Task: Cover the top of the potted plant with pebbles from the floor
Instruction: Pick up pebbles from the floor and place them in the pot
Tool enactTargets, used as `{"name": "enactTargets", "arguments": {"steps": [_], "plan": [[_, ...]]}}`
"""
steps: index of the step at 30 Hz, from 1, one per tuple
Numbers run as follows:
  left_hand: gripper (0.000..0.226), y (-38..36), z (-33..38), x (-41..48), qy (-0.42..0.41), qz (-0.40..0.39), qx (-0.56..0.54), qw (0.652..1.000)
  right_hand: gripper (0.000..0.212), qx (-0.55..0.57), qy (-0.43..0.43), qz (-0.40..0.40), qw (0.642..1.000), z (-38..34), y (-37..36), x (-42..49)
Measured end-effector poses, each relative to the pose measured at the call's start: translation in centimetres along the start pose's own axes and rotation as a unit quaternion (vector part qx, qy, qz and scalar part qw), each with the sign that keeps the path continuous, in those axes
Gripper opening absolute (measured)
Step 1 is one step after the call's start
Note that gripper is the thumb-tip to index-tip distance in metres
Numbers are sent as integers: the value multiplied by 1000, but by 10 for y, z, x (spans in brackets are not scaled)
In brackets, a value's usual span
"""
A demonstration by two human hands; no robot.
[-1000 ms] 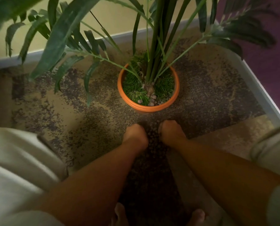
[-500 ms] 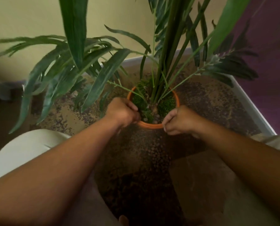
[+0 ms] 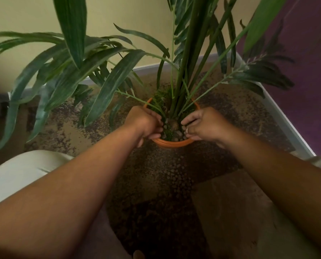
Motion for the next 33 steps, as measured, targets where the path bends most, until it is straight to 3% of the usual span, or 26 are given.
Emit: {"name": "enactTargets", "arguments": {"steps": [4, 7, 12, 16, 19, 22, 24, 28, 33], "plan": [[13, 0, 5, -2, -42, 10, 35, 998, 39, -8, -9, -8, 1000, 0, 3, -1], [18, 6, 11, -5, -72, -7, 106, 992, 29, -17, -11, 24, 1000, 3, 13, -1], [12, -13, -8, -32, 4, -243, 305, 921, 19, -77, -78, 10, 994, 29, 26, -2], [20, -46, -52, -35, 23, -305, 400, 864, 14, -243, -73, -74, 964, 58, -1, -10], [32, -62, -90, -14, 9, -268, 465, 844, 36, -373, -29, -129, 918, 80, -29, -19], [33, -61, -116, 9, -61, -108, 492, 862, 37, -352, -57, -157, 921, 115, -54, -25], [34, -62, -129, 14, -75, -45, 476, 875, 42, -321, -94, -127, 934, 134, -62, -30], [44, -80, -141, 15, -93, -73, 433, 894, 63, -256, -110, -82, 957, 152, -72, -32], [50, -99, -152, 13, -111, -90, 436, 889, 63, -239, -114, -70, 962, 154, -84, -30]]}}
Point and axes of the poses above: each hand's wrist, its own x-axis towards the middle knuckle, its own y-axis out of the back of the hand, z = x × y, the point moved 4 cm from there along x, towards the middle knuckle, and after that the axes turned 10 degrees about z, right-handed, at the moved point
